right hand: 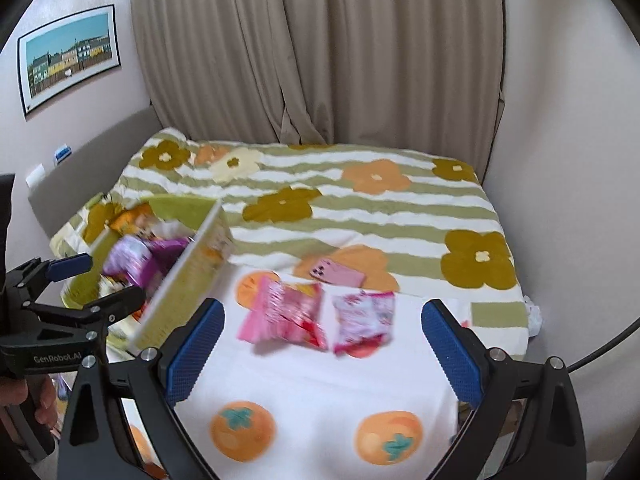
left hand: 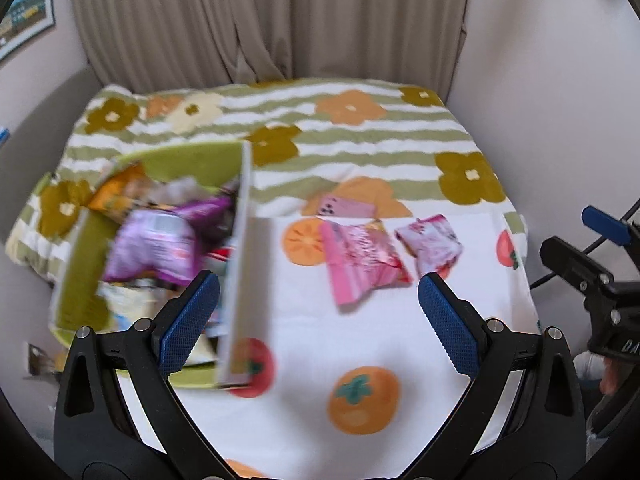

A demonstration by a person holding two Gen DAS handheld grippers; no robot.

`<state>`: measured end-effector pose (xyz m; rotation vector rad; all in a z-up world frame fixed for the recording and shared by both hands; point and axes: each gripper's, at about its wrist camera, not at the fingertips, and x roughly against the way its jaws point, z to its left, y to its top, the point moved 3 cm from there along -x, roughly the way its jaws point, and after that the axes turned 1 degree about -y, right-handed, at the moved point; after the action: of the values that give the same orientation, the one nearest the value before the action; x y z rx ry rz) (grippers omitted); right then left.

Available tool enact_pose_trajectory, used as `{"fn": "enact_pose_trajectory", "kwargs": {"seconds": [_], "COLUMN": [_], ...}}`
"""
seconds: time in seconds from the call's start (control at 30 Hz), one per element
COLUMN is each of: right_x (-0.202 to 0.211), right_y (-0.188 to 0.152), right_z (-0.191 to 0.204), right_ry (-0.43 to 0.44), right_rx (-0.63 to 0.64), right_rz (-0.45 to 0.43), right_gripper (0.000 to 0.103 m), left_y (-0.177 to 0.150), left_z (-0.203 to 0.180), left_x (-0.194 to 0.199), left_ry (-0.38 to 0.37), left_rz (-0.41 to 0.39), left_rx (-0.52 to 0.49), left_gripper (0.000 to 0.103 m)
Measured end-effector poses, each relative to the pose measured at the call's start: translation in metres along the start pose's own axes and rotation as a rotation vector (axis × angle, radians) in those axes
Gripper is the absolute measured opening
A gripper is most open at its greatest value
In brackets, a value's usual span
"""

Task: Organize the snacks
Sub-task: 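Move both tools back over the pink bags on the sheet, then grasp the pink marshmallow bag with the left tool while the right tool grasps the pink-white bag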

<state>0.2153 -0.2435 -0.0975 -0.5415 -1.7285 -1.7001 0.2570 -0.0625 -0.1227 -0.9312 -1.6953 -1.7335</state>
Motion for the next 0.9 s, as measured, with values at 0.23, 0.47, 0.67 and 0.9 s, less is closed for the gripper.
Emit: {"fn": "enact_pose_trajectory", "kwargs": {"seconds": [0.23, 0.47, 0.67, 0.9], "right_x": [-0.044, -0.099, -0.143, -0.183], "right_y": [-0.018, -0.036, -0.048, -0.053], "right_z": [-0.048, -0.071, -0.073, -0.069], "right_ry": [0.01, 0.01, 0.035, 0.051], "right_rx": [-0.073, -0.132, -0.173, -0.192], "right_rz": [0.073, 0.151, 0.217, 0.284], "right_gripper": [0.098, 0.098, 0.098, 0.098], "left_y": [0.009, 0.01, 0.0, -0.007], "left_z": [-0.03, -0.037, -0.033, -0.029], "left_x": [-0.078, -0.159, -0.209, -0.236], "left_ry": [-0.063, -0.133, -0.11, -0.162], "left_rz": [0.094, 0.199, 0.291, 0.334], "left_rx": [0.019, 0.059, 0.087, 0.106], "left_gripper": [0.099, 0.099, 0.099, 0.097]}}
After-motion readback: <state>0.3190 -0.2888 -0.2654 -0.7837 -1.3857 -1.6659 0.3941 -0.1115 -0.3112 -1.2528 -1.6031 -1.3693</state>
